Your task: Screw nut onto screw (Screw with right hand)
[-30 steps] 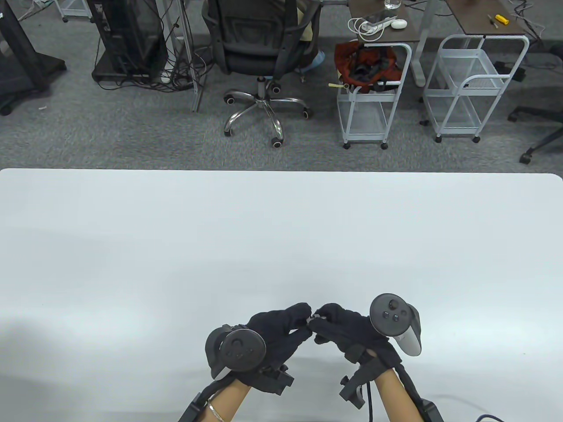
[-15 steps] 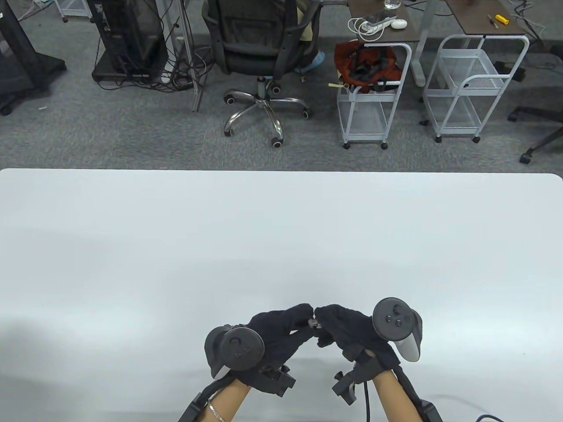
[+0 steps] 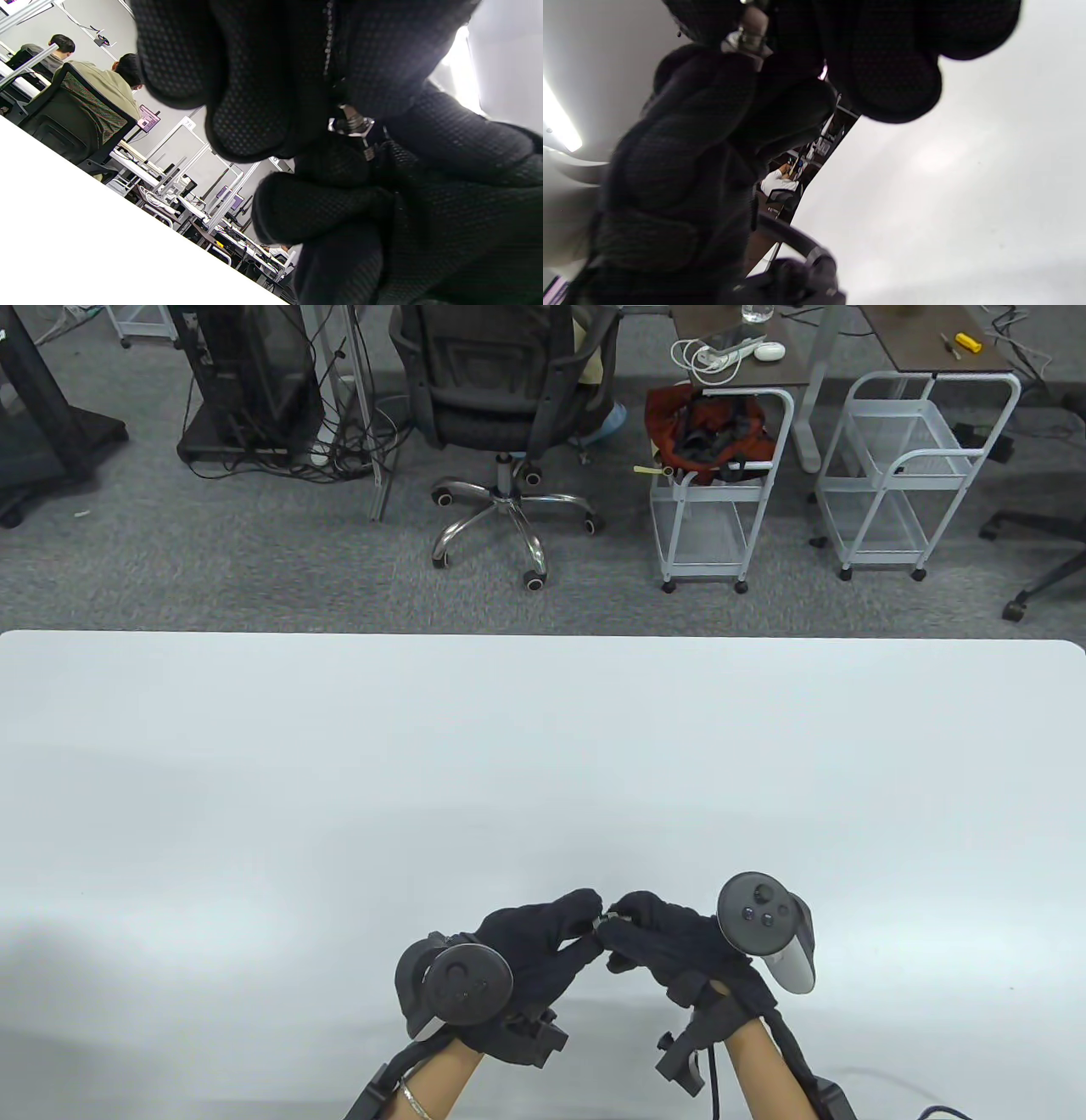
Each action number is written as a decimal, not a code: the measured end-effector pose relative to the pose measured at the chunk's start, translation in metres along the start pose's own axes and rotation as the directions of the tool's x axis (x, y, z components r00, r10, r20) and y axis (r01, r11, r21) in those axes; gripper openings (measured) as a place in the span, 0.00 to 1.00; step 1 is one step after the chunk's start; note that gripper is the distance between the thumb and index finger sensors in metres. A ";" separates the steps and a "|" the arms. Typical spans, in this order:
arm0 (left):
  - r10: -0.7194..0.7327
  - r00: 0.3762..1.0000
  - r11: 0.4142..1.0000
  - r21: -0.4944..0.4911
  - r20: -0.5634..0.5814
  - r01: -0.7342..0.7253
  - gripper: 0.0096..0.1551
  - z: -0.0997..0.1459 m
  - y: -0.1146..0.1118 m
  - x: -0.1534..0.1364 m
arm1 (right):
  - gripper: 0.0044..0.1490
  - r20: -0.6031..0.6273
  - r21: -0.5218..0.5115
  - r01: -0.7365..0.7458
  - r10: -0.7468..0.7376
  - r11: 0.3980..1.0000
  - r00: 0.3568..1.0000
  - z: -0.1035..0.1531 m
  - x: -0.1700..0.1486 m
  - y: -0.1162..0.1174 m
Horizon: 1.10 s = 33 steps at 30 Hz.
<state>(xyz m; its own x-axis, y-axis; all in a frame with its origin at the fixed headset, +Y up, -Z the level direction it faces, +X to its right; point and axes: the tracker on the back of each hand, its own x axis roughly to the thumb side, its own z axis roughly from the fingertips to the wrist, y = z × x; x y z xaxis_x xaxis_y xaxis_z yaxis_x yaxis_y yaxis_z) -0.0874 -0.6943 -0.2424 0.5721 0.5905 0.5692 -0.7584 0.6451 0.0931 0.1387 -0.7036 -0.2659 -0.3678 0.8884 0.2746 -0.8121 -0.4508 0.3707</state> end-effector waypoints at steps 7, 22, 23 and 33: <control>-0.006 1.000 1.000 0.002 -0.014 0.006 0.24 0.000 0.000 -0.001 | 0.31 0.000 -0.021 0.038 -0.038 0.999 0.999 0.000 -0.001 0.001; 0.014 1.000 1.000 0.001 0.003 -0.014 0.24 0.000 0.000 0.001 | 0.29 0.010 -0.150 0.002 -0.001 0.989 1.000 0.001 0.000 0.002; 0.015 1.000 1.000 0.000 0.003 -0.015 0.24 0.000 0.000 0.002 | 0.29 0.009 -0.172 0.017 -0.016 0.985 1.000 0.001 -0.001 0.002; 0.033 0.999 0.999 -0.006 -0.002 -0.033 0.24 0.000 0.001 -0.001 | 0.29 0.006 -0.138 0.009 -0.009 0.990 1.000 0.001 0.000 0.002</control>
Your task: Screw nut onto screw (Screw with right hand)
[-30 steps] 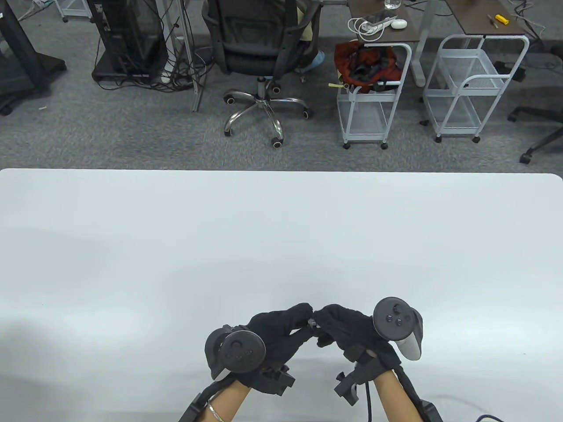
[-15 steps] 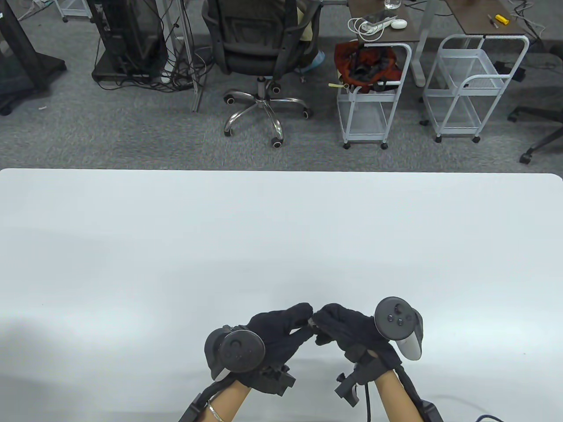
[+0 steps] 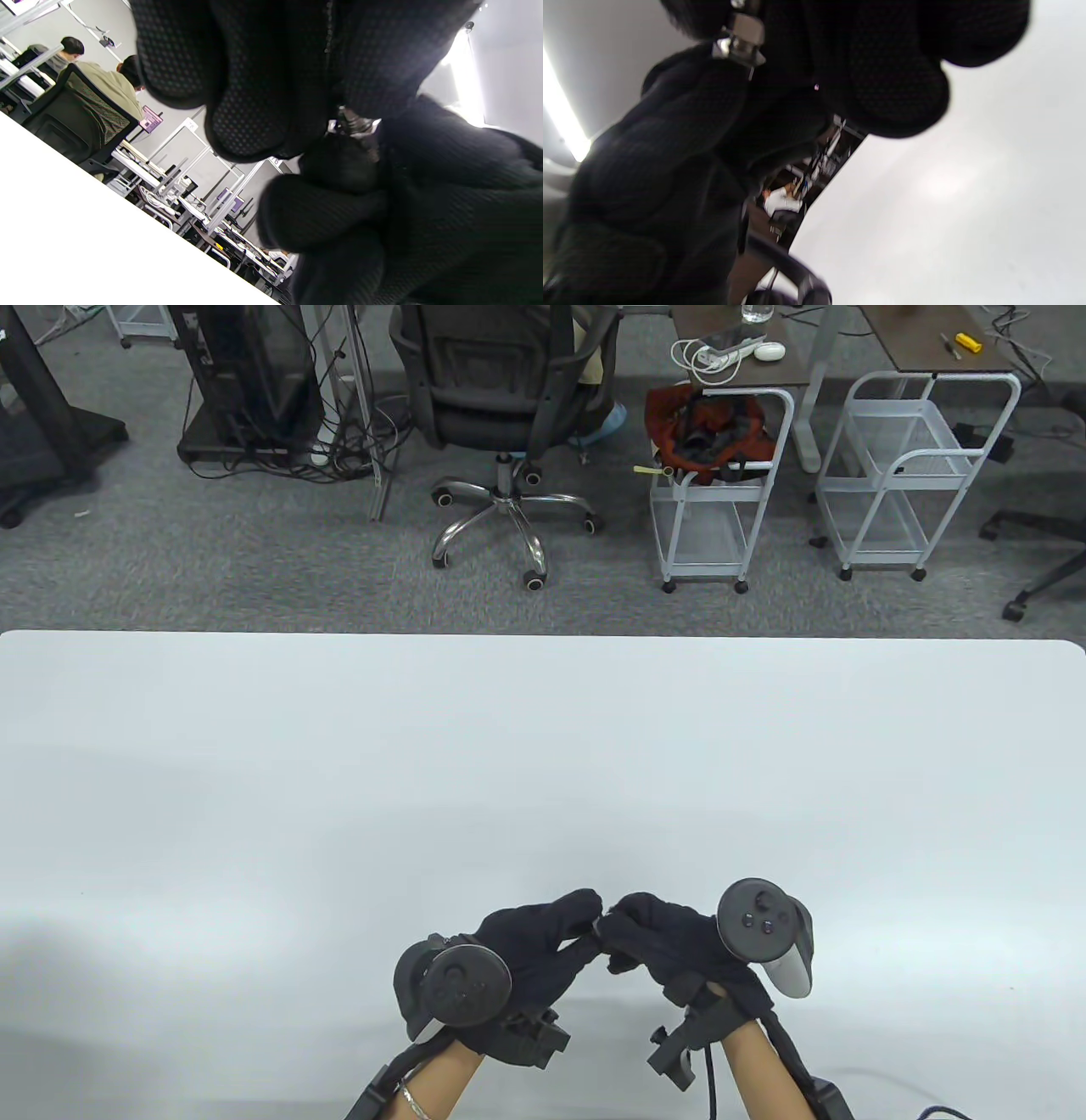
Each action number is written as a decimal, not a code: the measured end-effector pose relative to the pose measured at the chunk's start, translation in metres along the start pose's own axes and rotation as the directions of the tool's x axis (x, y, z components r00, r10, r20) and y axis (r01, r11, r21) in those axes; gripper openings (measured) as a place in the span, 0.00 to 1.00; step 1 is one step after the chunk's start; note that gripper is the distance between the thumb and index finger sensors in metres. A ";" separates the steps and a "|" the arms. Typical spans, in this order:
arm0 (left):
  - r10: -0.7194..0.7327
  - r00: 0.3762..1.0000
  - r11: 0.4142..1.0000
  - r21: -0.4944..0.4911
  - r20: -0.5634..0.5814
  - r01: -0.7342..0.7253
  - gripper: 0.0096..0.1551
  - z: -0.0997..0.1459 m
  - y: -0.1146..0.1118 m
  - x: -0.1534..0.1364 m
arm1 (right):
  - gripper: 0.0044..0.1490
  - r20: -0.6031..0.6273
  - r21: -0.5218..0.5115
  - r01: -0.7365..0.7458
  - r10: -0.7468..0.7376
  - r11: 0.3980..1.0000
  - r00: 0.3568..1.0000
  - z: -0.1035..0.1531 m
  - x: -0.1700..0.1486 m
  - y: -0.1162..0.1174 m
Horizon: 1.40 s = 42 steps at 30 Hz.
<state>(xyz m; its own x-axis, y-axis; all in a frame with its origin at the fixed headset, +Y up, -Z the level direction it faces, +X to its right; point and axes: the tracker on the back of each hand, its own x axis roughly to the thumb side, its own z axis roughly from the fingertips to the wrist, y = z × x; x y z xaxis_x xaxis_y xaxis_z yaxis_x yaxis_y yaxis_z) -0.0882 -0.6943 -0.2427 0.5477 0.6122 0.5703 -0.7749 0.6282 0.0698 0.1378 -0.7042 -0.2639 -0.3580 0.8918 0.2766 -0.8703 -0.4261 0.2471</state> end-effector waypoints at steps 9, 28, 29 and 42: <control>-0.009 1.000 1.000 0.009 -0.007 0.009 0.24 0.000 0.000 0.001 | 0.30 0.025 0.053 -0.032 0.031 0.998 0.999 -0.002 0.000 -0.002; 0.020 0.999 1.000 0.009 -0.031 -0.019 0.24 0.000 -0.001 -0.001 | 0.30 0.006 0.136 0.000 -0.001 0.991 1.000 -0.002 -0.002 -0.001; 0.024 0.999 1.000 0.007 -0.030 -0.024 0.24 0.000 -0.001 -0.001 | 0.29 0.029 0.058 -0.012 0.010 0.998 1.000 -0.002 -0.002 -0.002; 0.039 0.999 0.999 -0.002 -0.026 -0.039 0.24 0.000 -0.003 -0.001 | 0.29 -0.004 0.002 0.023 -0.023 1.000 1.000 -0.002 -0.003 -0.001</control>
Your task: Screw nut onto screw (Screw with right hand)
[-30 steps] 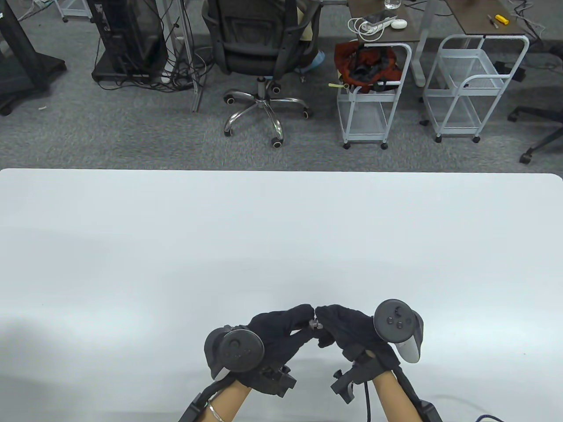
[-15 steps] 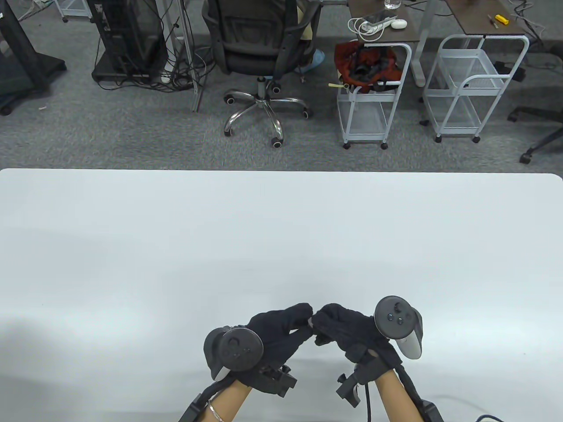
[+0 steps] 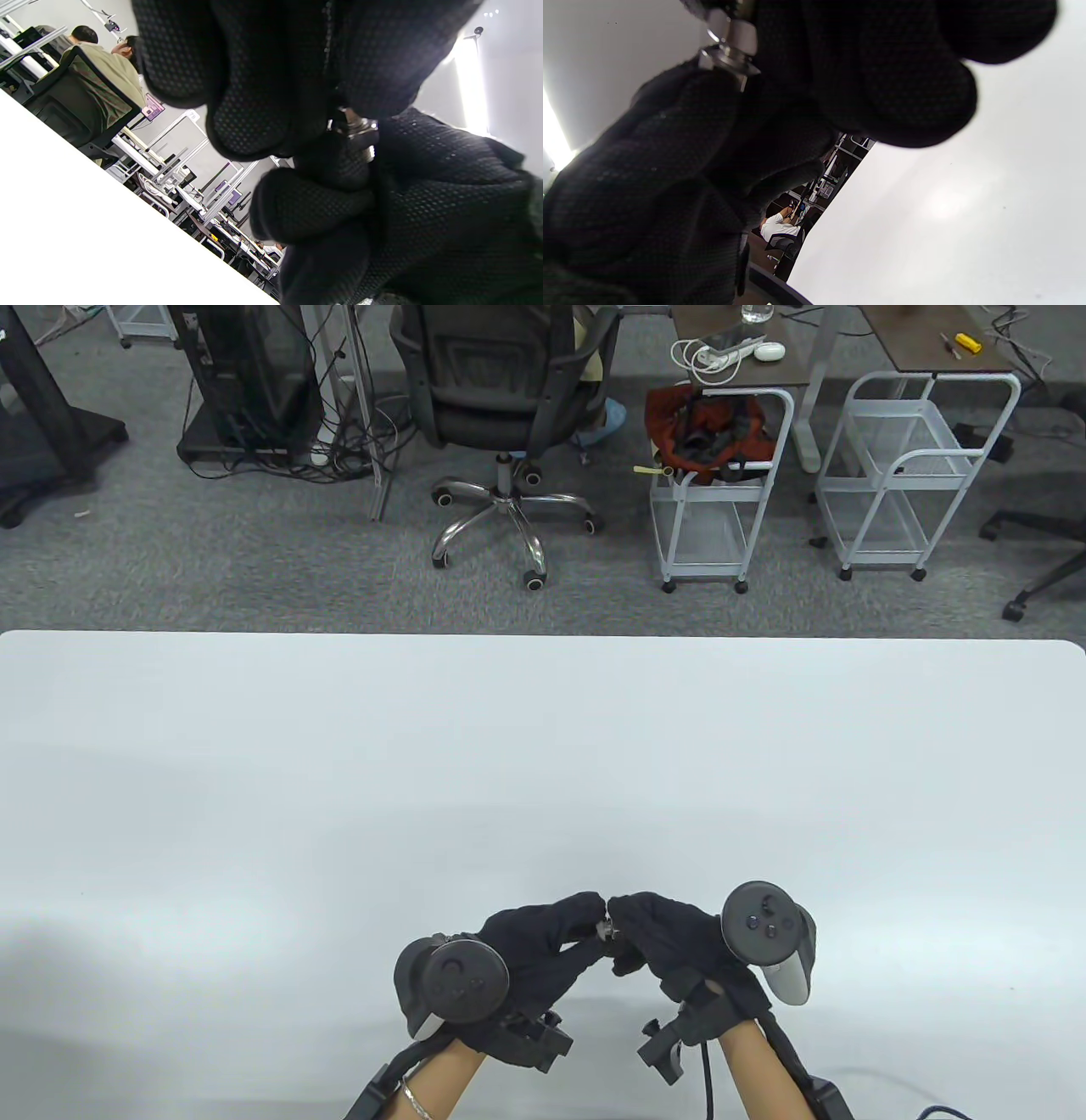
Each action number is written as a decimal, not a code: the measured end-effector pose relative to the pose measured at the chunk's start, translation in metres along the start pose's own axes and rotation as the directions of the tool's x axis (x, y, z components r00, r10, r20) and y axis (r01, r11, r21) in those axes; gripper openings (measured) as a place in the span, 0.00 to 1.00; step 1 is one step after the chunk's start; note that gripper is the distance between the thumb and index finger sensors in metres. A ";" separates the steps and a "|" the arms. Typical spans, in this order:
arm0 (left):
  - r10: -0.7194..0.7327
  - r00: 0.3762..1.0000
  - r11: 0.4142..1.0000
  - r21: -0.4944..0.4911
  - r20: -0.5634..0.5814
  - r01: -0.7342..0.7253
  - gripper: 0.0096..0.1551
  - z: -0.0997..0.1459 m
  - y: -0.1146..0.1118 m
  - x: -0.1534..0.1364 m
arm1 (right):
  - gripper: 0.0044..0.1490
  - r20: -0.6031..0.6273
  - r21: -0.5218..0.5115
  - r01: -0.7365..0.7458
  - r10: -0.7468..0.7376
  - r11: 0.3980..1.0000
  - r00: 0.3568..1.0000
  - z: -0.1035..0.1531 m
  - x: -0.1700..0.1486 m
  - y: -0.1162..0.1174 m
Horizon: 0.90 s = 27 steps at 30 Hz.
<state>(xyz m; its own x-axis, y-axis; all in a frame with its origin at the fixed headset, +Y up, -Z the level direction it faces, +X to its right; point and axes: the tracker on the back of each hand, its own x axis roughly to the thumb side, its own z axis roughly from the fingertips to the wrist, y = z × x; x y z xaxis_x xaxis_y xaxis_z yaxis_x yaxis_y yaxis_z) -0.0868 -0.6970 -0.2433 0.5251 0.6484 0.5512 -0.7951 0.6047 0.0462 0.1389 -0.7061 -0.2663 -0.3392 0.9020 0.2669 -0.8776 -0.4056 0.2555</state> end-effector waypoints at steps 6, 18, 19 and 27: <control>-0.043 0.999 0.999 0.016 0.010 0.043 0.24 0.000 0.002 0.002 | 0.30 0.025 0.098 -0.038 0.036 0.994 0.999 -0.001 0.001 -0.001; -0.012 1.000 1.000 0.010 0.005 0.012 0.24 0.000 0.001 0.001 | 0.29 0.005 0.003 -0.002 0.002 1.000 1.000 0.001 0.002 0.001; -0.012 1.000 1.000 0.012 0.001 0.012 0.24 0.000 0.001 0.001 | 0.29 0.006 0.002 0.001 -0.001 1.000 1.000 0.001 0.002 0.001; -0.027 0.999 0.999 0.019 0.019 0.027 0.24 0.000 0.003 0.002 | 0.29 0.024 0.033 -0.028 0.028 0.999 0.999 0.000 0.005 -0.001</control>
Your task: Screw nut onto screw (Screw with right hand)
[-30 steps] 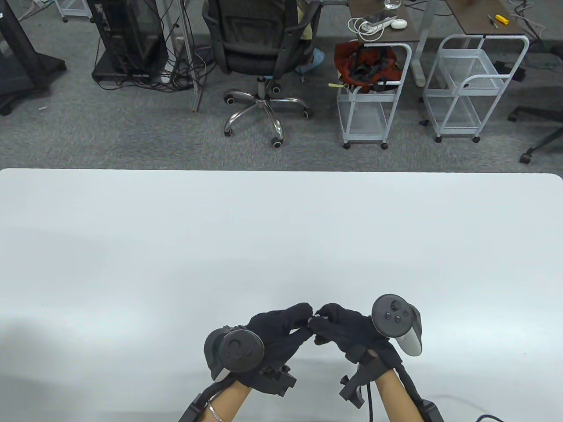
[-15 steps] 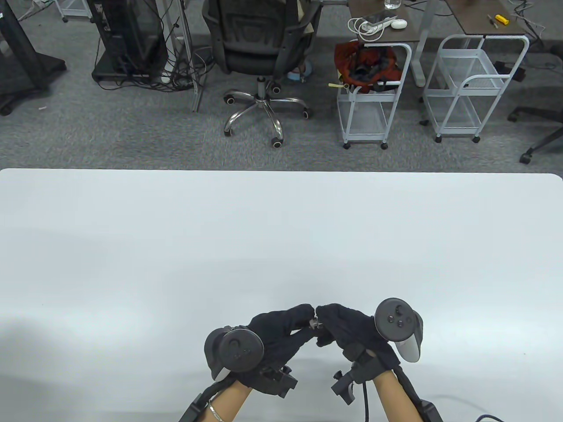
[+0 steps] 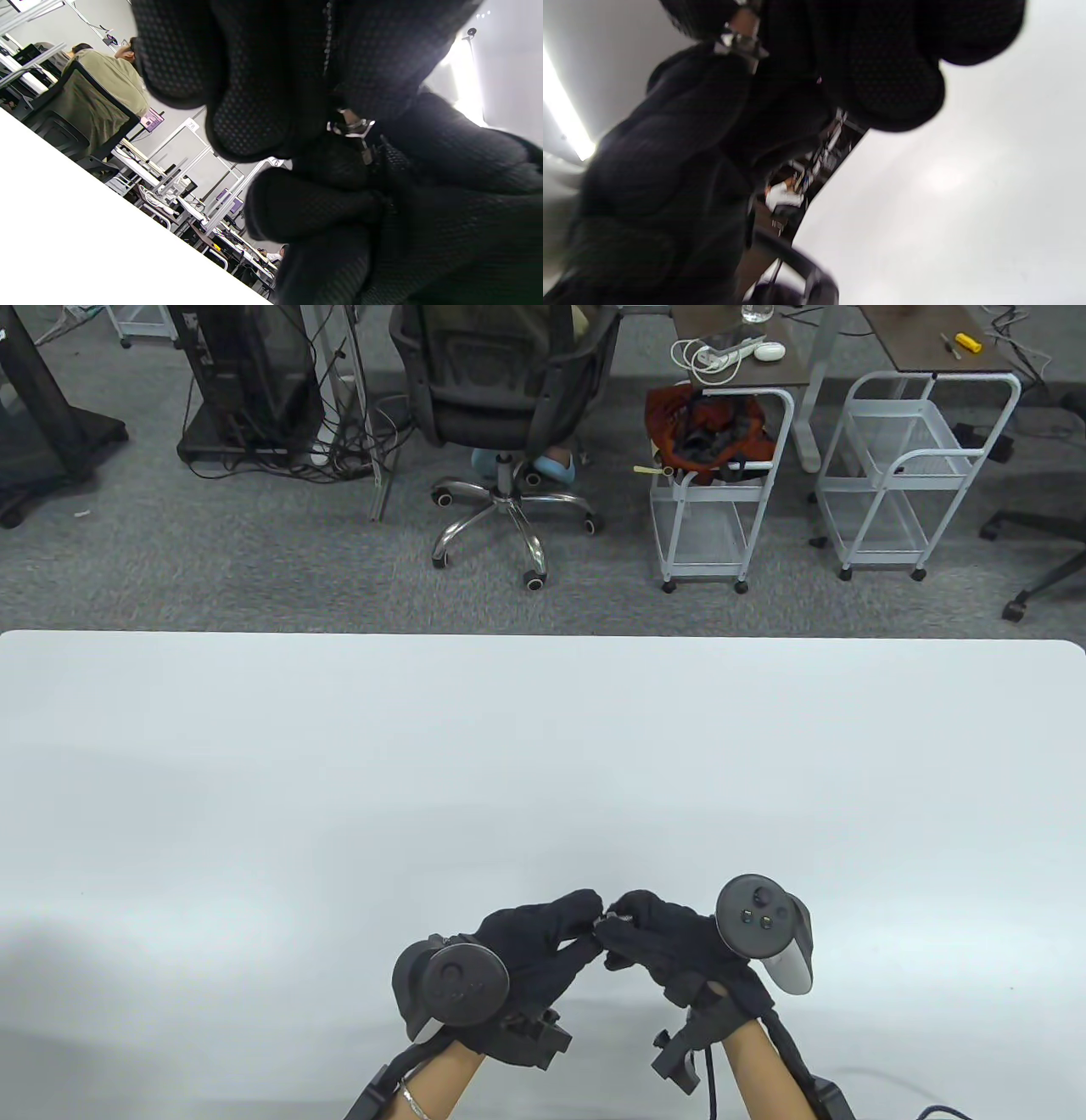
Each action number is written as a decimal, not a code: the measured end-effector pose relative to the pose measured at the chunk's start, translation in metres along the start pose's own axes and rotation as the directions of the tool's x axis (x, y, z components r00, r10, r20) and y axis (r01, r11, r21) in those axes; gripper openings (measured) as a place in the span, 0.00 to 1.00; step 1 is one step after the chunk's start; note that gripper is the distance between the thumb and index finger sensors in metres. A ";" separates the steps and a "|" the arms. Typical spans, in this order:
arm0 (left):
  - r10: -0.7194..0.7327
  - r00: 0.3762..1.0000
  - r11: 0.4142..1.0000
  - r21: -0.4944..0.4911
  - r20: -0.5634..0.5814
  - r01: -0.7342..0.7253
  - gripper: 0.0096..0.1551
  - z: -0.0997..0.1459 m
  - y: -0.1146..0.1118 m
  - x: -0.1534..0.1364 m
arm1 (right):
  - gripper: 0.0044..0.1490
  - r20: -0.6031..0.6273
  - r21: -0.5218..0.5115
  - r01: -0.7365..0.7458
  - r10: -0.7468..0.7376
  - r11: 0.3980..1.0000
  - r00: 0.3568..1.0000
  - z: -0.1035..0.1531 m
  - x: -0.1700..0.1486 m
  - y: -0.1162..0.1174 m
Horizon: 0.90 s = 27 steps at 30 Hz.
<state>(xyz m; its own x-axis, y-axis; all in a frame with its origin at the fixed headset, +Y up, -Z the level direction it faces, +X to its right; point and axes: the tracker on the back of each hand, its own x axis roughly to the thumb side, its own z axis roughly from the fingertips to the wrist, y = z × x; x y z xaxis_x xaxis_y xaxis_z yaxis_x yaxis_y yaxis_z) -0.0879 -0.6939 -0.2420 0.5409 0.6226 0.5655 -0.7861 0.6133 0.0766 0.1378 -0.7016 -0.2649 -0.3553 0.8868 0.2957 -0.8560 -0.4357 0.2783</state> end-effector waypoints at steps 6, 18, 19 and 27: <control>-0.030 1.000 1.000 0.007 -0.010 0.030 0.24 0.000 0.000 0.001 | 0.32 -0.030 0.089 0.049 -0.046 0.995 0.999 -0.001 -0.001 0.001; -0.043 0.999 0.999 0.010 -0.001 0.043 0.23 0.001 0.000 0.002 | 0.31 -0.045 0.131 0.068 -0.063 0.989 0.997 -0.001 -0.002 0.001; -0.031 1.000 0.999 0.010 0.002 0.031 0.23 0.001 0.000 0.002 | 0.30 -0.024 0.091 0.043 -0.041 0.995 0.999 -0.001 -0.002 0.000; -0.046 0.999 0.999 0.014 0.003 0.046 0.23 0.001 0.000 0.003 | 0.31 -0.018 0.093 0.080 -0.078 0.992 0.997 -0.001 -0.001 0.001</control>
<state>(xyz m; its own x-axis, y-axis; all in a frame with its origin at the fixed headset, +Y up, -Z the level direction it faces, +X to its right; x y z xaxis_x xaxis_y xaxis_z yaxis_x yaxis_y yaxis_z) -0.0865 -0.6927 -0.2397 0.5755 0.5922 0.5640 -0.7645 0.6345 0.1138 0.1373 -0.7028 -0.2657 -0.2937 0.9207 0.2568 -0.8429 -0.3762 0.3846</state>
